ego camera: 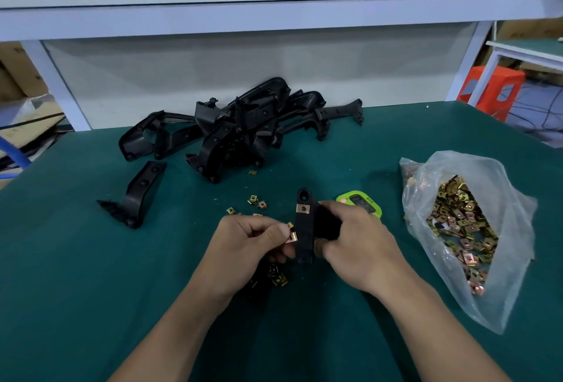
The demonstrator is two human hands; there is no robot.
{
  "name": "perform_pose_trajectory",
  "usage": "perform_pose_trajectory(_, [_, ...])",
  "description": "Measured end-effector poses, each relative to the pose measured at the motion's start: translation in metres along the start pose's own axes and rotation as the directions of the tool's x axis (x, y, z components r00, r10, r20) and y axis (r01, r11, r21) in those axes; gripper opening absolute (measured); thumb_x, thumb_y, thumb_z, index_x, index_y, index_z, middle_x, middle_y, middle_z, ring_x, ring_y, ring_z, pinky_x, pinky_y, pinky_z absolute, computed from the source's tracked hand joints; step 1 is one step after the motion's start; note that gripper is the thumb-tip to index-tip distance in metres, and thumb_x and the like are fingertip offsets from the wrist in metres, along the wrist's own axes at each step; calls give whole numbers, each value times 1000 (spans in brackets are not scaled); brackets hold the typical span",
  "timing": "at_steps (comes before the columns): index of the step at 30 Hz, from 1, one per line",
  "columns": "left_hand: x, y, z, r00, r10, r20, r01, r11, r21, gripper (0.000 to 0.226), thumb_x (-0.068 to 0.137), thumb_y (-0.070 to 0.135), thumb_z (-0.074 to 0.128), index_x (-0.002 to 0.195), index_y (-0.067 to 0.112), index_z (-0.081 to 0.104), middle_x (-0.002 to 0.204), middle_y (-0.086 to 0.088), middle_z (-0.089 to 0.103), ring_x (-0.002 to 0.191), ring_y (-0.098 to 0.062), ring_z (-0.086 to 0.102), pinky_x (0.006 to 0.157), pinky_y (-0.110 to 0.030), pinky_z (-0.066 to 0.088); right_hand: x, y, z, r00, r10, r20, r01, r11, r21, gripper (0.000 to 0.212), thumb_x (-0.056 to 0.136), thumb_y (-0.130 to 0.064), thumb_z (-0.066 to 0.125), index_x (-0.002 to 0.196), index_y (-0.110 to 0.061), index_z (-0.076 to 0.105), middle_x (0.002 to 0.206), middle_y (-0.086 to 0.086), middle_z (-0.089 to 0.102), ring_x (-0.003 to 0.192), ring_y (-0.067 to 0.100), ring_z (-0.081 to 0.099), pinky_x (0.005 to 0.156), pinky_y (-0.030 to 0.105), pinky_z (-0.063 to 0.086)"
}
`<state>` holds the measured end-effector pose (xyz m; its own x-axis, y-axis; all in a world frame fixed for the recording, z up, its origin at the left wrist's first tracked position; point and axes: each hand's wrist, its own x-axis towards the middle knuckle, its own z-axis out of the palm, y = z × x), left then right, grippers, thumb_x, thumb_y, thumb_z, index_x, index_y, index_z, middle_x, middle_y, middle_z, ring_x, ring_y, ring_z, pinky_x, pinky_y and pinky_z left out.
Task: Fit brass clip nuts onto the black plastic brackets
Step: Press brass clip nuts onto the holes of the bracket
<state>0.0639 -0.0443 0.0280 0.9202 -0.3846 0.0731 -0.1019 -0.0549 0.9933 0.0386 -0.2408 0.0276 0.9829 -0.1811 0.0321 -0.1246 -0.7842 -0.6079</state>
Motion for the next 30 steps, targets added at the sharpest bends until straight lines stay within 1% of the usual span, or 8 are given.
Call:
perform_pose_trajectory(6, [1,-3,2,988,-124,-89,104,973,-207,32,67,47,79,75,16,81,73,-12,75,59,-14,67,55,-19,51,-1,2,2,999,13,-48,-15,999,-42,42,73,-35,61,113,-48,55,88,-12,68,84,27,61,66,34,45])
perform_pose_trajectory(9, [2,-3,1,985,-119,-121,89,969,-229,33,61,42,84,81,16,82,80,-13,77,66,-14,69,61,-18,53,0,3,2,997,30,-72,-32,999,-35,41,72,-36,61,111,-48,55,84,-13,66,80,27,60,64,34,44])
perform_pose_trajectory(12, [2,-3,-1,988,-110,-110,80,966,-247,34,55,33,87,85,16,83,80,-10,77,71,-12,70,66,-18,55,1,2,2,998,40,-48,-41,999,-27,44,73,-35,64,113,-50,55,88,-13,68,83,26,61,66,33,47])
perform_pose_trajectory(17, [1,-2,-1,990,-138,-40,124,960,-249,30,58,29,88,85,16,83,78,-11,76,69,-14,70,63,-20,55,1,1,2,999,38,-6,-38,999,-11,48,73,-34,66,114,-54,54,90,-15,69,86,22,63,69,33,51])
perform_pose_trajectory(19, [1,-2,-2,989,-147,-21,138,964,-227,25,62,20,94,83,15,83,77,-10,75,67,-14,70,63,-20,55,1,1,2,1000,26,-1,-26,1000,3,48,73,-35,67,116,-53,55,93,-15,70,89,22,63,72,33,53])
perform_pose_trajectory(22, [1,0,-5,984,-179,17,178,961,-213,17,65,14,88,80,13,82,75,-11,74,63,-16,68,62,-22,56,0,1,2,1000,6,1,-6,1000,6,48,73,-34,67,117,-52,56,94,-16,70,91,22,63,74,34,53])
perform_pose_trajectory(24, [0,1,-7,980,-192,50,198,961,-194,20,63,14,92,80,10,82,74,-13,74,60,-17,67,60,-23,55,0,1,1,1000,3,15,-3,1000,16,46,73,-33,66,114,-52,58,91,-15,70,89,21,62,73,34,53])
perform_pose_trajectory(30, [-1,4,-1,978,-210,2,205,953,-223,19,58,17,84,76,14,82,73,-12,73,61,-17,65,61,-23,56,0,2,0,1000,12,14,-12,1000,18,45,73,-32,67,113,-51,58,89,-15,69,88,20,62,71,34,53])
